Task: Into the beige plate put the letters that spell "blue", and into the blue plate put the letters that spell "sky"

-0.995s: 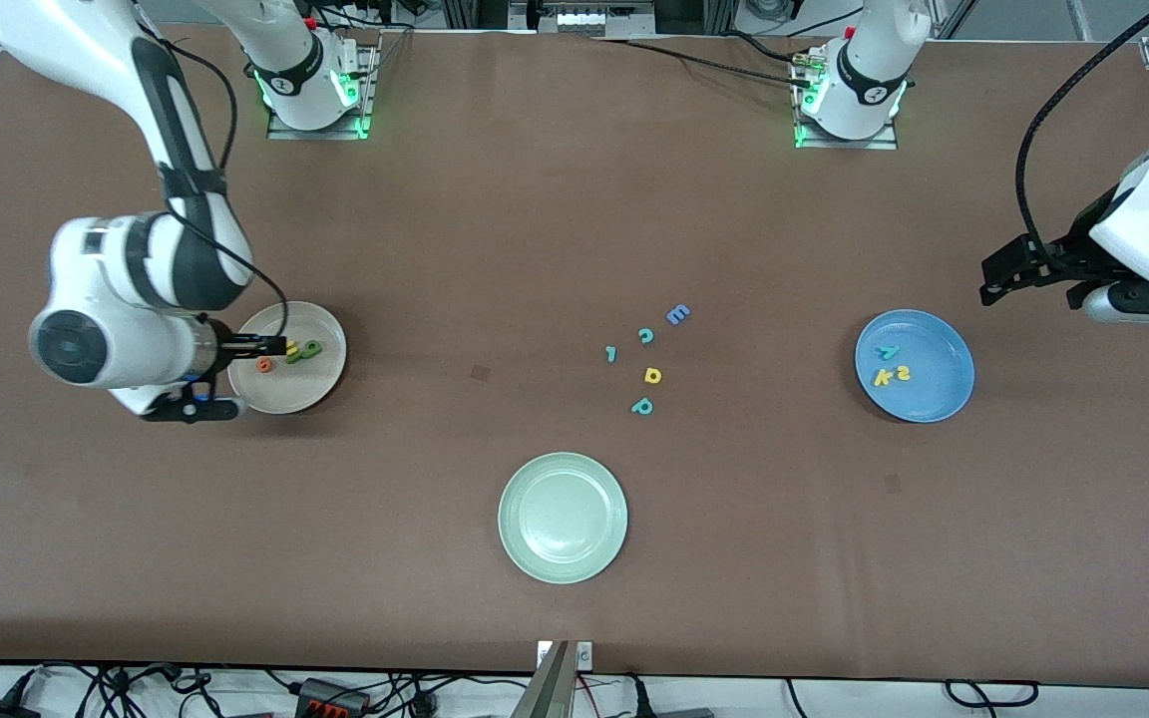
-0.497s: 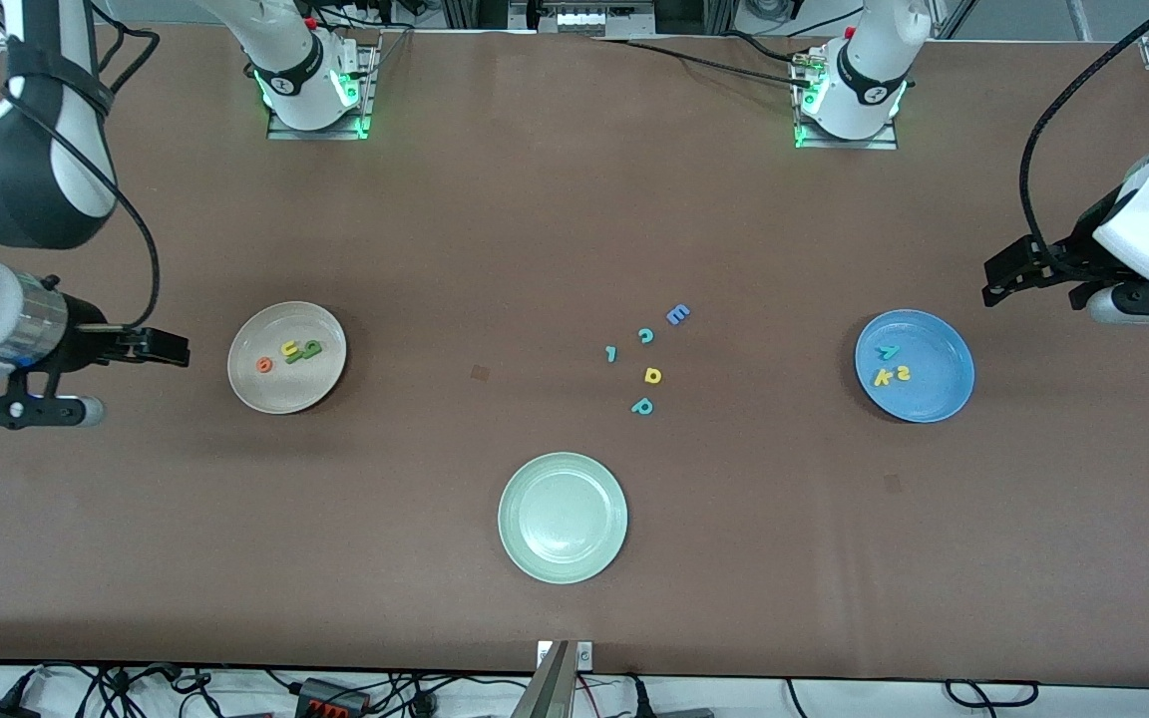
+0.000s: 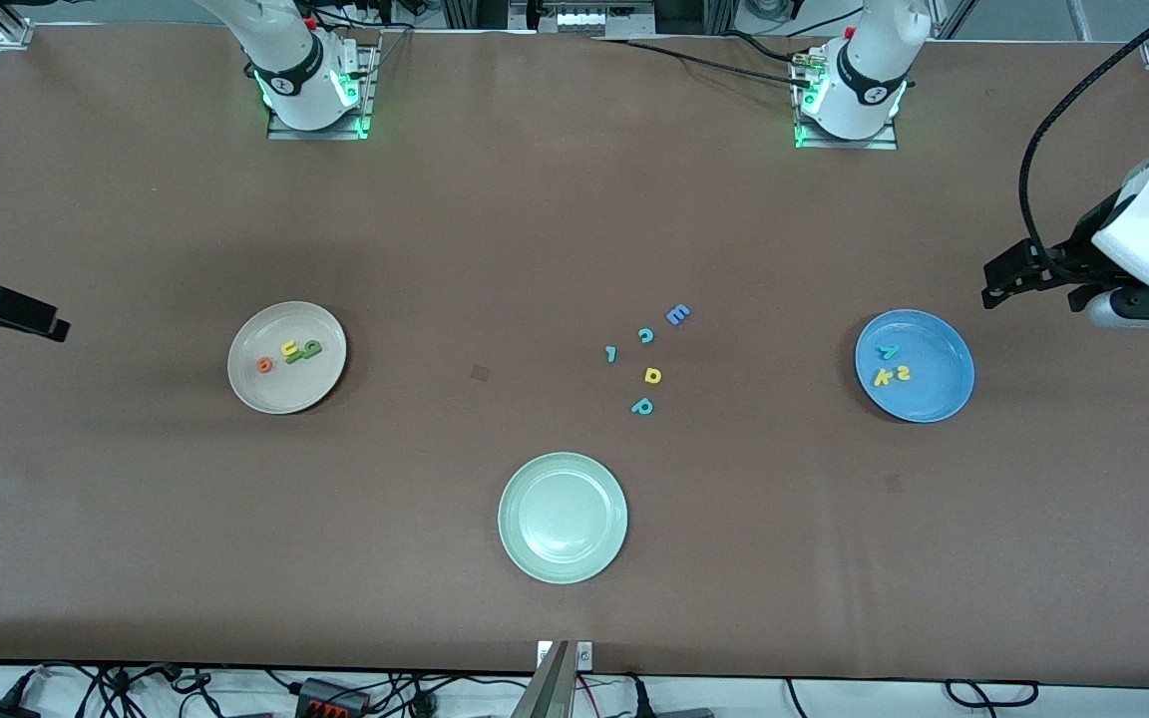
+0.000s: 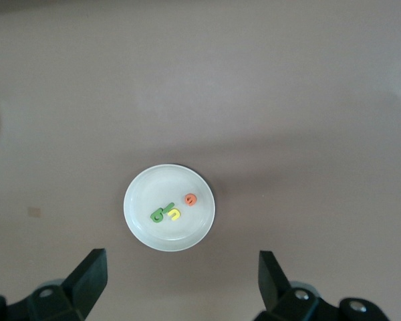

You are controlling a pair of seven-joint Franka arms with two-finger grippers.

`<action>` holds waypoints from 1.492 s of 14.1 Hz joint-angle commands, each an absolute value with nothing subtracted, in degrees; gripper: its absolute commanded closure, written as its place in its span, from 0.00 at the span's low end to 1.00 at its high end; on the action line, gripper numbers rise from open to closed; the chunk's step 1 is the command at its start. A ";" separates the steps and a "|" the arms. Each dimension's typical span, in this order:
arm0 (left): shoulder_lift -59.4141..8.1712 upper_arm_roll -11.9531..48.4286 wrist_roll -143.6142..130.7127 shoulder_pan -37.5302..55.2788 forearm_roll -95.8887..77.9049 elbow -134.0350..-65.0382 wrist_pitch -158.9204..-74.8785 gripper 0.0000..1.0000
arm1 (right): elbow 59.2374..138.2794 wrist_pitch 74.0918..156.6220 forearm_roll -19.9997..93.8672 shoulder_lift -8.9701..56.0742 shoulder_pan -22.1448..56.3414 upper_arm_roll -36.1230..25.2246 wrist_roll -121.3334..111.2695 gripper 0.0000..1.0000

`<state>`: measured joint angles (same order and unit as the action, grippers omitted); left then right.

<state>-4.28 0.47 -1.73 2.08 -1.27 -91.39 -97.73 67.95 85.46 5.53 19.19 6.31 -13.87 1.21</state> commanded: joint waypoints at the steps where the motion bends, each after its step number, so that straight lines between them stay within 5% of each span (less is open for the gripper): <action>1: -5.10 0.18 -0.35 2.02 -1.58 -89.65 -97.21 0.00 | 69.68 84.37 5.89 16.19 -1.10 -5.66 1.05 0.00; 10: -5.10 0.18 -0.35 1.93 -1.67 -89.74 -97.21 0.00 | 88.31 90.70 -0.62 3.96 -1.93 -2.11 -1.57 0.00; 21: -5.10 0.00 -0.26 1.93 -1.67 -89.74 -97.21 0.00 | 91.23 92.02 -0.88 2.37 -1.76 -2.02 -3.52 0.00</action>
<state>-4.30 0.21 -1.73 2.07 -1.27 -91.37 -97.73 89.57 91.21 -0.10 4.12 -1.50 -2.50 -2.62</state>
